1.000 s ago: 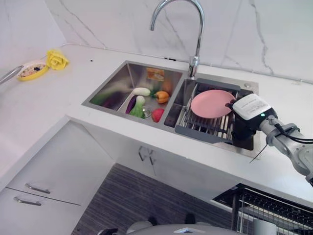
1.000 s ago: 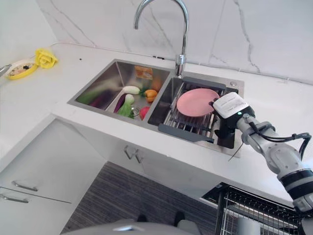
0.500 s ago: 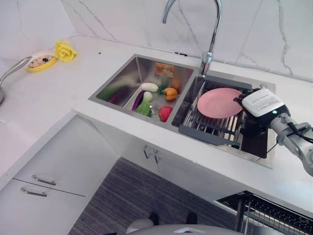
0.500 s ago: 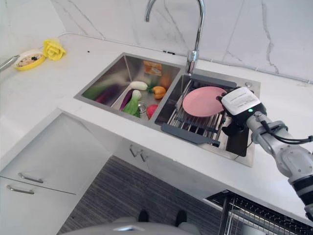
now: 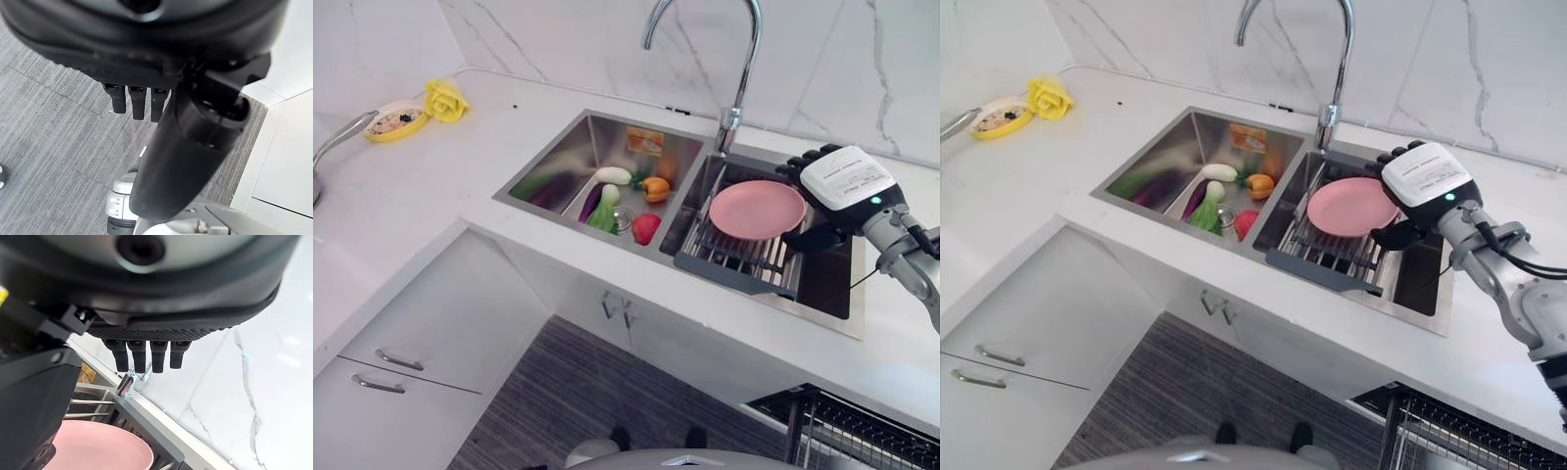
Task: Place the dishes in the dishwasher.
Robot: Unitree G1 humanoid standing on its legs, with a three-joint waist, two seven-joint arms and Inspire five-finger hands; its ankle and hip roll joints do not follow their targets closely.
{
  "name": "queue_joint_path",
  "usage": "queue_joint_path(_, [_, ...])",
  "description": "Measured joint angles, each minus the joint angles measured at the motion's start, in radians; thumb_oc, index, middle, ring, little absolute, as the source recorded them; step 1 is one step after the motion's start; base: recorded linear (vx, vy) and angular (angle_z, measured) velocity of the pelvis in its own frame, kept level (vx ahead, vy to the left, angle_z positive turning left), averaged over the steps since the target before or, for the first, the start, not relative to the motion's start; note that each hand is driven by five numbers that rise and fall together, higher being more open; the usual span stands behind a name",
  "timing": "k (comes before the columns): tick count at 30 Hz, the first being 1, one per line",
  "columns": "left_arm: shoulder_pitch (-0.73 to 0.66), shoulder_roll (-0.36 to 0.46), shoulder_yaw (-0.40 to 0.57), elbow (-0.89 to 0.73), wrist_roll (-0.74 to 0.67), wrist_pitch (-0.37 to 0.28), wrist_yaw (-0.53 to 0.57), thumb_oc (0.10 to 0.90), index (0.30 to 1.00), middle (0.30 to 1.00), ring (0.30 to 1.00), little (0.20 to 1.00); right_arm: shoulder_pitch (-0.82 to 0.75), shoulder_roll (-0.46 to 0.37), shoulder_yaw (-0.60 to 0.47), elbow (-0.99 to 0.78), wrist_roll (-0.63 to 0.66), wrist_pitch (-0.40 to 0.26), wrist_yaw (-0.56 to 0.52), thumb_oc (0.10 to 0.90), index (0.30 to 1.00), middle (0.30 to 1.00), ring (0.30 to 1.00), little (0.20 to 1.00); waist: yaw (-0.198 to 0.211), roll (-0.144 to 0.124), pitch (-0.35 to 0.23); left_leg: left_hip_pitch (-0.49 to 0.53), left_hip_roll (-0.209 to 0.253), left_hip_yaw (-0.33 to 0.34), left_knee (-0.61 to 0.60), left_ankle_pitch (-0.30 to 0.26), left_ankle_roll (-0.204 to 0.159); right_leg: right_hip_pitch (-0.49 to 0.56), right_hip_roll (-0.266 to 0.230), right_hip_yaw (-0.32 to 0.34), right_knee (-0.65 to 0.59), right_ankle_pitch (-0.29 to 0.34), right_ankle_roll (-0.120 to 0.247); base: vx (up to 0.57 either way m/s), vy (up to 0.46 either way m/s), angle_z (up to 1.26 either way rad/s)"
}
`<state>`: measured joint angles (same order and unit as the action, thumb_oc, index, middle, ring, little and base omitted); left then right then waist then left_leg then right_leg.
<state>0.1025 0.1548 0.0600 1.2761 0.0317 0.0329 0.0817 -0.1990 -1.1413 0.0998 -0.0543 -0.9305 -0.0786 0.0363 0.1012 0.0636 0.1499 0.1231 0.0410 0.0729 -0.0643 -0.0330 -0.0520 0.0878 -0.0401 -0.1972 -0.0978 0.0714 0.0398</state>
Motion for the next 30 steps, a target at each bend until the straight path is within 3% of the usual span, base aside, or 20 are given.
queue_joint_path(22, [0.010,0.001,0.002,0.004,-0.001,0.000,-0.002,0.800,0.900,0.900,0.900,0.900,-0.014,0.000,0.134,0.093,-0.014,-0.010,0.041,0.800,0.900,0.900,0.900,0.900,0.015,-0.003,0.000,-0.011,-0.003,-0.013,0.001,0.000,0.000,0.002,-0.004,-0.015,0.000,0.004,-0.002,0.00,-0.002,0.02])
queue_joint_path(30, [0.011,0.001,0.002,0.004,-0.002,0.000,0.000,0.800,0.900,0.900,0.900,0.900,-0.032,0.024,0.161,0.190,-0.122,0.004,-0.014,0.800,0.900,0.900,0.900,0.900,0.041,-0.012,0.000,-0.022,-0.003,-0.028,0.005,0.001,0.000,-0.001,-0.005,-0.027,0.000,0.003,-0.002,0.00,-0.006,0.05])
